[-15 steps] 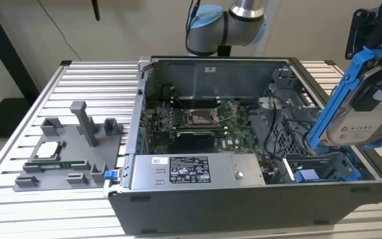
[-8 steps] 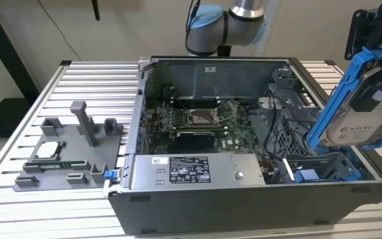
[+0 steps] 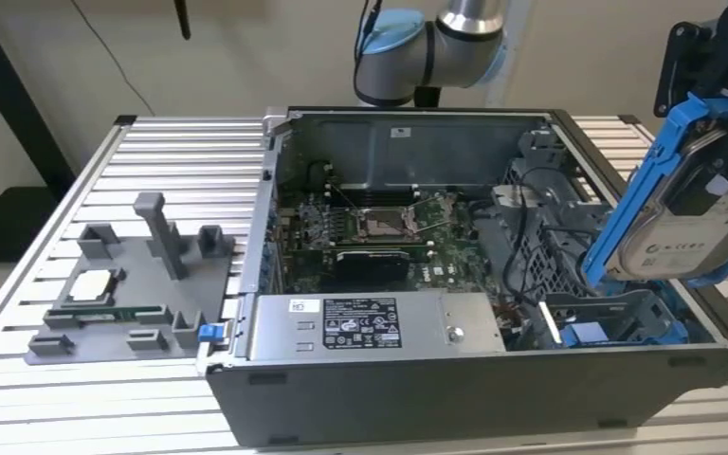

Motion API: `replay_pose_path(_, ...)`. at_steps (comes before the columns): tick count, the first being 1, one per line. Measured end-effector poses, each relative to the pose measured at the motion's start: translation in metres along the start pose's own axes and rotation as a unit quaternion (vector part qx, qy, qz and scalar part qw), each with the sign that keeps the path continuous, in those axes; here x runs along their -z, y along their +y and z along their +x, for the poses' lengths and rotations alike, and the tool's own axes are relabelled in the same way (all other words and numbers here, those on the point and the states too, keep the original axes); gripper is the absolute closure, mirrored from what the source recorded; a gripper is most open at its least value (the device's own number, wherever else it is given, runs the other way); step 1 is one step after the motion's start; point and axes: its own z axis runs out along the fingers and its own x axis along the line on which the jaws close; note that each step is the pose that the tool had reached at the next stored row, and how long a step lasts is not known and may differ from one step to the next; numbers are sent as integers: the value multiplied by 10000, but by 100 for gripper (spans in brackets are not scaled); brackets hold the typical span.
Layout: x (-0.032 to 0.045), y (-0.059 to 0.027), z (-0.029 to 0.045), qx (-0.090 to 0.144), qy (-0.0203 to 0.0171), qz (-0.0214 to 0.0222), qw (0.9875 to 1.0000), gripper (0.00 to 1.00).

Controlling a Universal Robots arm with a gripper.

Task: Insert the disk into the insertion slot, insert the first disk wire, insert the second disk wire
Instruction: 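Insert the disk into the insertion slot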

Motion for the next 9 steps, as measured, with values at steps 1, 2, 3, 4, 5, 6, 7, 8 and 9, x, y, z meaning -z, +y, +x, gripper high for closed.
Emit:
replay_pose_path(1,0,0,0,0,0,0,10000,100)
replay_pose_path(2,-2,0,0,1,-1,0,10000,100)
replay_pose_path(3,-4,1,0,0,-2,0,10000,100)
replay_pose_path(4,-7,2,0,0,-2,0,10000,100)
replay_pose_path(5,-9,2,-1,0,-2,-1,10000,100)
replay_pose_path(6,-12,2,-1,0,-1,-2,10000,100)
replay_pose_path(7,-16,3,-1,0,-1,-4,10000,100)
replay_pose_path(8,-20,3,-1,0,-1,-5,10000,100)
replay_pose_path(9,-24,3,-1,0,-1,-7,10000,100)
